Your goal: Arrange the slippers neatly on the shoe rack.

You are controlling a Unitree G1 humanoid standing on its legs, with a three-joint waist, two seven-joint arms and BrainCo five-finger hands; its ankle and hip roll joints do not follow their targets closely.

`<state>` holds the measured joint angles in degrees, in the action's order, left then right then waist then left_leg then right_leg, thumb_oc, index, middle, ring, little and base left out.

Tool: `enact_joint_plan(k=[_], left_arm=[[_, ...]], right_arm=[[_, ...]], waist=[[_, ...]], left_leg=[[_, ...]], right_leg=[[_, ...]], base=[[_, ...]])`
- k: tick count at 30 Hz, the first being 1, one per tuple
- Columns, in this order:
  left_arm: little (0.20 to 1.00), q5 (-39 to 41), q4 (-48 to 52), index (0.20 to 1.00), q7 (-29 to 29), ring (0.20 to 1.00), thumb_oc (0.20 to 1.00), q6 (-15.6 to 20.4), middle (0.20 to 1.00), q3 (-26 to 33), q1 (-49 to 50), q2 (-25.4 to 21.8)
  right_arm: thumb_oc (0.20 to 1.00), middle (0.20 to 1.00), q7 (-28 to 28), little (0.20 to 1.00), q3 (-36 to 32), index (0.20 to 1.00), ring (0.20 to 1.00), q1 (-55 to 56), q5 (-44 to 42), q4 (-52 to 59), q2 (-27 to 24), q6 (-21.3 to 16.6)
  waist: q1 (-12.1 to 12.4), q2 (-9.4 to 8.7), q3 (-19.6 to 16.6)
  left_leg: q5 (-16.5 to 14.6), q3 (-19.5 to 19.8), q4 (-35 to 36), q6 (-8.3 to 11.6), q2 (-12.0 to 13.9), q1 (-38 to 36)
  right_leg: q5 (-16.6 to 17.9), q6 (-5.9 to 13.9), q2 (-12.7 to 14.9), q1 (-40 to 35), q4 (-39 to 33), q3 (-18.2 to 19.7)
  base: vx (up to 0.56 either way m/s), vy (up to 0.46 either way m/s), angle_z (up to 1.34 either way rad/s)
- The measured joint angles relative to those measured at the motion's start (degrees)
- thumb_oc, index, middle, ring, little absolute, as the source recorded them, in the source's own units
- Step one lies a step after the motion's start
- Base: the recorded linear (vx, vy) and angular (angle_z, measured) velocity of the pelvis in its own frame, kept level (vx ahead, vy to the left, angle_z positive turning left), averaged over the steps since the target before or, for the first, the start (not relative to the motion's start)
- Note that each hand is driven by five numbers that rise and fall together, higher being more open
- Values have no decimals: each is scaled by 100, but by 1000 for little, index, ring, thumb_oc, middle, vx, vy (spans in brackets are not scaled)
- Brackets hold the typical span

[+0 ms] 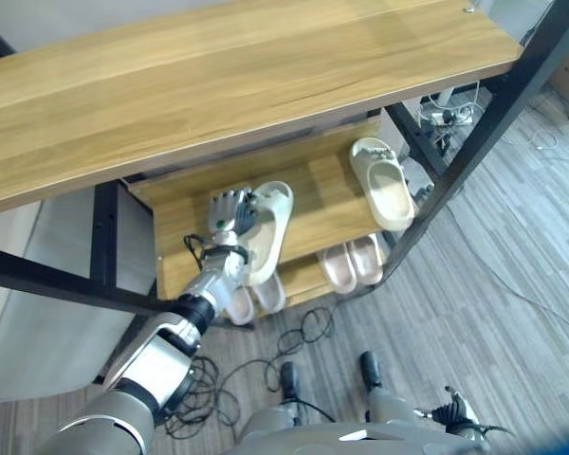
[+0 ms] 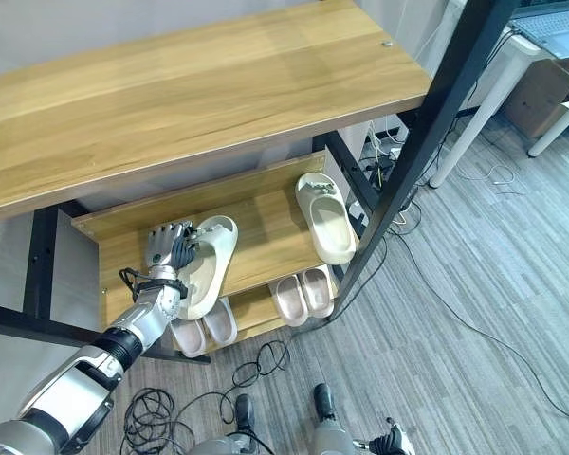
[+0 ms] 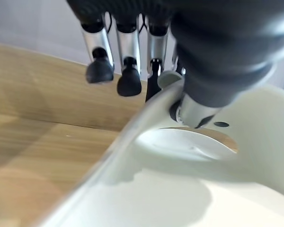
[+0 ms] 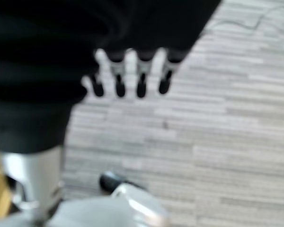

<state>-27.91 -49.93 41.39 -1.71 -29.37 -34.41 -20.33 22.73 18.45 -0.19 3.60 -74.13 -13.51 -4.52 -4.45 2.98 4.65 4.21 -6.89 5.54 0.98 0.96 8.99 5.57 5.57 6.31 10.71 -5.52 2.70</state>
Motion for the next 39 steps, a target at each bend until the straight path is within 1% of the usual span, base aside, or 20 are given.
enact_joint_plan(k=[1,7,13,14,19,22,24,28,35,39], left_arm=[[200,181,-264,200,94,200,200,120,200,32,-72,83],[200,717,-537,200,234,200,200,286,200,33,-327,127],[200,1067,-557,200,424,200,200,331,200,79,-574,258],[200,1110,-559,200,431,200,200,332,200,85,-614,228],[200,1316,-607,200,468,200,200,320,200,80,-814,393],[200,1362,-663,200,534,200,200,327,200,72,-866,433],[200,1396,-670,200,561,200,200,323,200,71,-880,460],[200,1561,-747,200,648,200,200,332,200,66,-978,562],[200,1602,-740,200,651,200,200,334,200,40,-1106,673],[200,1602,-732,200,657,200,200,330,200,32,-1219,715]], right_arm=[[1000,1000,4,1000,1,1000,1000,-7,-4,-8,-13,7],[1000,1000,22,1000,0,1000,1000,-2,-81,-113,-14,-1],[1000,1000,58,1000,7,1000,1000,-4,-237,-160,-11,-12],[1000,1000,58,1000,7,1000,1000,-4,-238,-162,-11,-20],[1000,1000,82,1000,20,1000,1000,-13,-243,-112,1,-29],[1000,1000,102,1000,24,1000,1000,-17,-243,-112,4,-28],[1000,1000,111,1000,25,1000,1000,-28,-243,-112,5,-30],[1000,1000,126,1000,31,1000,1000,-136,-244,-119,4,-27],[1000,1000,143,1000,43,1000,1000,-257,-303,-110,4,-25],[1000,1000,144,1000,101,1000,1000,-343,-401,-118,2,-17]], waist=[[0,16,-9],[-37,17,-14],[-103,0,-6],[-102,-6,-3],[-146,-99,29],[-151,-134,51],[-150,-140,55],[-151,-142,97],[-150,-132,141],[-152,-106,273]], left_leg=[[-1,-33,1,1,0,1],[-23,-118,0,68,-9,202],[-10,-194,-2,51,-43,414],[12,-195,-3,-2,-51,412],[-11,-223,-2,-43,-87,410],[-13,-227,-2,-41,-90,411],[-15,-230,-2,-37,-95,417],[-35,-248,-1,-12,-100,418],[-18,-285,-25,-50,-99,413],[-17,-304,-27,-51,-100,398]], right_leg=[[7,6,-3,14,0,30],[-12,42,34,293,0,115],[83,99,40,523,1,171],[138,72,41,527,3,185],[138,88,70,543,25,221],[129,96,76,548,5,225],[80,148,82,587,2,232],[74,145,87,587,2,248],[121,112,86,571,5,263],[131,108,86,558,25,267]], base=[[-9,-15,-9],[-6,-23,-8],[-2,-23,-7],[9,-13,-8],[7,-11,-3],[0,0,0],[0,0,0],[0,0,0],[0,0,0],[0,0,0]])
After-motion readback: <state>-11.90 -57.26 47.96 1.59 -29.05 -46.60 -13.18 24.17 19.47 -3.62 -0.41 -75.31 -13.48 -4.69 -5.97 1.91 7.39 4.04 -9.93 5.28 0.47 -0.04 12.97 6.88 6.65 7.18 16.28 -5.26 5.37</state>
